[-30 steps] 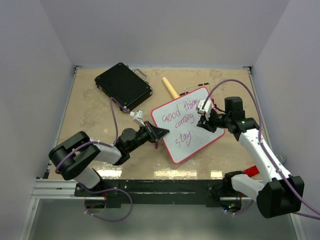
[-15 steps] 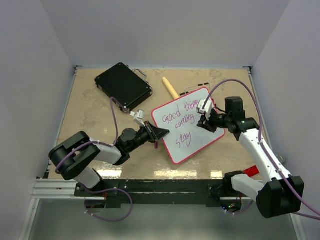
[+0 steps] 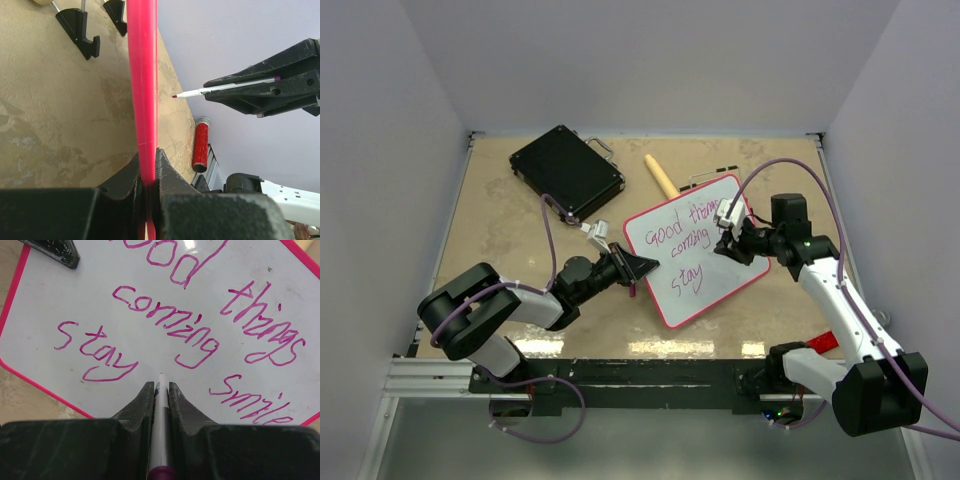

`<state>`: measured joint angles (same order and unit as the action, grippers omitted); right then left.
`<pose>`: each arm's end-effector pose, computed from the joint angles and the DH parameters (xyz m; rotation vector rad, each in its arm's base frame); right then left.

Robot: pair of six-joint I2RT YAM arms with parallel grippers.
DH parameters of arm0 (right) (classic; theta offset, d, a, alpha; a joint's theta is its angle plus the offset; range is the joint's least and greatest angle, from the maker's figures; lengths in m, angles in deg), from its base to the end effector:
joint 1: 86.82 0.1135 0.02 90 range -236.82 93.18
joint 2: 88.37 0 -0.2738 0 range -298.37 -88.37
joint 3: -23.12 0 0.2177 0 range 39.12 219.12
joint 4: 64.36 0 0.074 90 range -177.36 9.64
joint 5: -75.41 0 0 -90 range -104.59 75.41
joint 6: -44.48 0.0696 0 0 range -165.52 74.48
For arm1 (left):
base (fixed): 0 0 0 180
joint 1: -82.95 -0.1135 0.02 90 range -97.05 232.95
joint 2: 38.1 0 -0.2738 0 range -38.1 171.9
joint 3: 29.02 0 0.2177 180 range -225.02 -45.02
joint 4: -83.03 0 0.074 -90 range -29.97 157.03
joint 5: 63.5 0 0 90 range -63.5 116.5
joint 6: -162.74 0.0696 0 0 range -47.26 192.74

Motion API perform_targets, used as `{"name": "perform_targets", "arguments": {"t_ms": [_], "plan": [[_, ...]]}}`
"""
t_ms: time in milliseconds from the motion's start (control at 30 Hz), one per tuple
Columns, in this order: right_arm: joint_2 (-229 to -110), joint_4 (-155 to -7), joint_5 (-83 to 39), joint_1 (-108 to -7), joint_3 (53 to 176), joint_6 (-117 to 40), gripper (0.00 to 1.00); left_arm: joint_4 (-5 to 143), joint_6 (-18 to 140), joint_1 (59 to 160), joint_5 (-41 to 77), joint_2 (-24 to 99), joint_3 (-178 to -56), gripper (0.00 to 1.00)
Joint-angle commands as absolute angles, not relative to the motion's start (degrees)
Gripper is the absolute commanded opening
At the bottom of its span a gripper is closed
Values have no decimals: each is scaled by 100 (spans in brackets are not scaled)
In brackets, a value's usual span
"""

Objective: Write a sentence on the whiteboard
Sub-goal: Write on the whiteboard with the whiteboard marker without the cap.

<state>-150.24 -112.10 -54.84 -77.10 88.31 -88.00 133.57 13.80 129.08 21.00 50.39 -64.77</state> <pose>0.1886 0.0779 0.2786 -1.2441 1.7865 0.5015 0.1946 -0.2121 0.2084 -0.1198 1.8240 -1.4480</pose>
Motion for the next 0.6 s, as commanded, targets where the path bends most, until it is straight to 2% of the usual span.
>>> {"name": "perform_targets", "arguments": {"t_ms": [0, 567], "plan": [[-14963, -11165, -5669, -7750, 8808, -8859, 0, 13972, 1667, 12901, 1894, 4882, -6480, 0], [-14998, -11305, -5554, -7768, 8834, -9193, 0, 13822, 1763, 12901, 1867, 4786, -6524, 0]]}}
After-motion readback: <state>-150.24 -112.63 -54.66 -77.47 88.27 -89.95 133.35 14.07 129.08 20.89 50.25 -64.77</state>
